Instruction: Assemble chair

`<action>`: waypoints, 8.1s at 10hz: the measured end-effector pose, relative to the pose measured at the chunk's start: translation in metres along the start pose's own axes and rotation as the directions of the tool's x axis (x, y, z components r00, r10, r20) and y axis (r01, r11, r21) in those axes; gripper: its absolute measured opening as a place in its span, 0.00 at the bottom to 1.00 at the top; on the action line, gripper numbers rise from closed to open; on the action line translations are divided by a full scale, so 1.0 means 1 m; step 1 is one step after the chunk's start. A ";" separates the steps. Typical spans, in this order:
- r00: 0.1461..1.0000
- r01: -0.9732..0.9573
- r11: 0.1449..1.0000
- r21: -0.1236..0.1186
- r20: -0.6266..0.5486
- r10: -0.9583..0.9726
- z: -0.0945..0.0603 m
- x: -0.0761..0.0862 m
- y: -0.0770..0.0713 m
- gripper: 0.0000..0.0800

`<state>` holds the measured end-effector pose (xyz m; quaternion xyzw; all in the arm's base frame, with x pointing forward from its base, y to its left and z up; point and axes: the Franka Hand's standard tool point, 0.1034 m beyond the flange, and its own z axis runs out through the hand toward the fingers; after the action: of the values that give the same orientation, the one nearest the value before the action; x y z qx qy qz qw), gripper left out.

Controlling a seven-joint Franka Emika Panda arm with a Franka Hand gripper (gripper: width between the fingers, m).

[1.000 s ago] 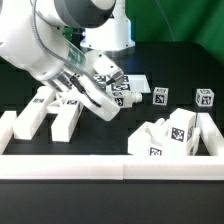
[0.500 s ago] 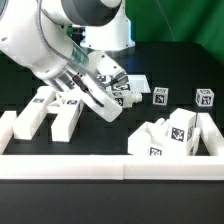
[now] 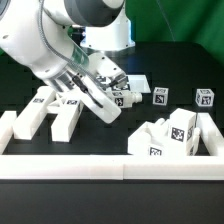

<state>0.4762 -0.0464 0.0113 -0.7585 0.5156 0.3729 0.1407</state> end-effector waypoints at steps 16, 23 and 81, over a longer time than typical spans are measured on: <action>0.968 -0.057 0.996 -0.068 0.242 0.071 -0.007 -0.005 0.009 0.81; 0.987 0.099 0.994 -0.038 0.128 -0.094 -0.011 -0.021 -0.002 0.81; 0.306 0.606 0.758 -0.241 -0.809 -0.502 -0.100 -0.091 -0.182 0.37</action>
Offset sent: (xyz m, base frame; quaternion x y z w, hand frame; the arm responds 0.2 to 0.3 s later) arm 0.0005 0.0003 0.0006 0.0008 -0.1287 -0.0004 0.9917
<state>0.6623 0.0333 0.1131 -0.9594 0.2429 -0.1385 0.0359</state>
